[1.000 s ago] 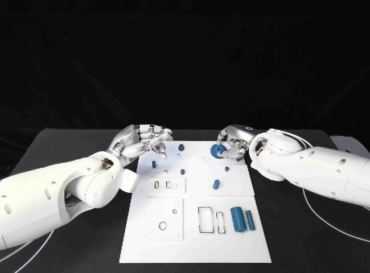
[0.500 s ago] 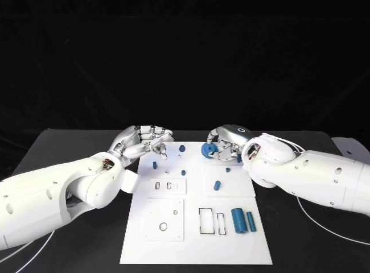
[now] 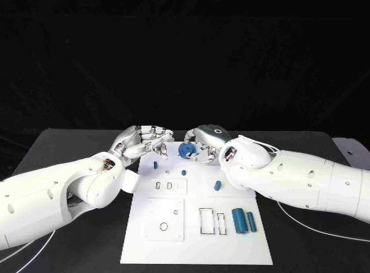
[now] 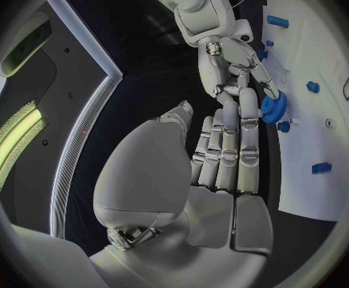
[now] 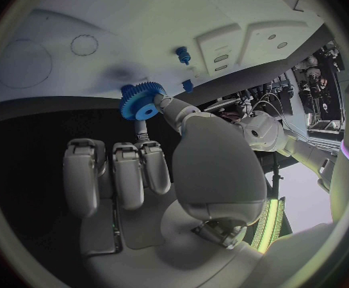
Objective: Assemble the parts on the task board
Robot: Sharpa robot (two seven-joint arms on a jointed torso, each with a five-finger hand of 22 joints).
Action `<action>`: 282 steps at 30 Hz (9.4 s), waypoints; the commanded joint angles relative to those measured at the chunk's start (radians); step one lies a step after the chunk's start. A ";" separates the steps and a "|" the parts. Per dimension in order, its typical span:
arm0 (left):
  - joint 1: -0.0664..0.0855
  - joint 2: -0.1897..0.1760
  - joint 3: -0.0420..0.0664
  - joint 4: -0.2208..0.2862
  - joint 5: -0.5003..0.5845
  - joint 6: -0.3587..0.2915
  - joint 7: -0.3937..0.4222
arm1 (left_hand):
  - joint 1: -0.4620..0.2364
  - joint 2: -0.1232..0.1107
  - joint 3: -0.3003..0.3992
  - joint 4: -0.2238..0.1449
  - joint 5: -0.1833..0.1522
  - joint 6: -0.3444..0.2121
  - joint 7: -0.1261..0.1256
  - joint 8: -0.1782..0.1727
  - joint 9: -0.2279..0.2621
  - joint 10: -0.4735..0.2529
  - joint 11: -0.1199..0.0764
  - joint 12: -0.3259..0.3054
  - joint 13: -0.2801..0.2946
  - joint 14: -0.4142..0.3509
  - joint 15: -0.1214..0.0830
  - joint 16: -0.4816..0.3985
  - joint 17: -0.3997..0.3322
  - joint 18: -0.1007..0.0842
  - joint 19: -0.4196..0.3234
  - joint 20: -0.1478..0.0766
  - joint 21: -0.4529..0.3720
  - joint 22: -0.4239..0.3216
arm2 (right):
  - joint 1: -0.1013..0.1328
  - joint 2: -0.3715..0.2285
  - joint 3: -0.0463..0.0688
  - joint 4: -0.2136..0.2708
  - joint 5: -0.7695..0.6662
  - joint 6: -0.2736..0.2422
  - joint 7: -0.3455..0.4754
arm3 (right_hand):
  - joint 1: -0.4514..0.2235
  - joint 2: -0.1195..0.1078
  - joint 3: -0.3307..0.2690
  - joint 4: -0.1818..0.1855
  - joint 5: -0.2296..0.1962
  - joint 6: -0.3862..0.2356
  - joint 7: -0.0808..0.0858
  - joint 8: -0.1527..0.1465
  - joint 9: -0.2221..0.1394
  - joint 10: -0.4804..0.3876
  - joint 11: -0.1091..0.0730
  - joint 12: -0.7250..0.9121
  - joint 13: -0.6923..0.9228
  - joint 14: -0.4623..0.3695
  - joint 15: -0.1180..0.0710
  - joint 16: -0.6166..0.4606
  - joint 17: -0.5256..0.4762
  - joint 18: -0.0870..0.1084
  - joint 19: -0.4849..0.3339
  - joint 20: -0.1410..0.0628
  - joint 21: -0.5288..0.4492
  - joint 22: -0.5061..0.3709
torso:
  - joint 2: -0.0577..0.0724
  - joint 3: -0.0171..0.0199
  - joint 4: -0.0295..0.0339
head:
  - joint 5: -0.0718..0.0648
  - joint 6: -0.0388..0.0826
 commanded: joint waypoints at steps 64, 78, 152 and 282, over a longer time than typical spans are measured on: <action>0.001 -0.007 0.001 -0.013 0.003 0.017 0.005 | -0.005 0.007 0.009 0.000 0.004 -0.007 0.001 0.000 0.004 -0.005 0.000 0.002 0.000 -0.007 -0.001 0.002 0.002 0.004 -0.014 -0.002 0.011 0.006 | -0.004 -0.165 0.008 0.081 0.339 -0.156 0.238 | -0.077 -0.010 -0.051 0.080 0.083 -0.023 0.005 -0.145 -0.004 -0.012 0.024 -0.029 0.121 0.091 0.024 0.012 0.205 -0.018 0.048 0.016 0.002 0.111 | -0.006 0.0060 -0.0187 | 0.003 0.004; 0.000 -0.001 0.000 -0.024 0.006 0.023 0.007 | -0.005 0.006 0.009 0.000 0.004 -0.007 0.001 0.000 0.005 -0.005 0.000 0.002 0.000 -0.007 -0.001 0.002 0.002 0.004 -0.015 -0.001 0.013 0.007 | 0.020 -0.424 0.010 0.078 0.403 0.169 0.356 | -0.012 -0.034 -0.044 0.027 0.001 -0.015 -0.001 -0.169 -0.001 -0.026 0.019 -0.045 0.105 0.090 0.021 0.010 0.199 -0.018 0.047 0.015 0.002 0.114 | -0.009 0.0096 -0.0281 | -0.017 0.002; -0.001 0.004 0.000 -0.036 0.006 0.028 0.005 | -0.005 0.006 0.009 0.000 0.004 -0.007 0.001 0.000 0.005 -0.005 0.000 0.002 0.000 -0.007 -0.001 0.002 0.002 0.004 -0.015 -0.001 0.013 0.007 | -0.051 -0.282 0.007 -0.110 0.405 0.181 0.325 | 0.012 -0.003 -0.017 0.005 -0.005 0.068 -0.012 -0.168 0.016 -0.004 0.008 -0.024 0.128 0.092 0.010 0.013 0.211 -0.020 0.051 0.003 0.007 0.125 | -0.010 0.0061 -0.0256 | -0.005 -0.017; 0.000 0.006 0.000 -0.164 0.032 0.035 0.005 | -0.010 0.004 0.013 0.003 0.004 -0.013 0.004 0.003 0.019 -0.009 0.004 0.008 0.002 -0.042 0.007 -0.045 -0.022 0.005 -0.069 0.009 0.001 0.000 | -0.136 0.040 -0.026 0.103 0.076 0.111 -0.054 | -0.052 0.005 -0.024 0.035 0.003 0.056 -0.014 -0.171 0.039 -0.022 0.004 -0.052 0.106 0.092 0.004 0.012 0.210 -0.015 0.046 -0.007 -0.015 0.105 | -0.033 0.0001 -0.0289 | 0.048 -0.069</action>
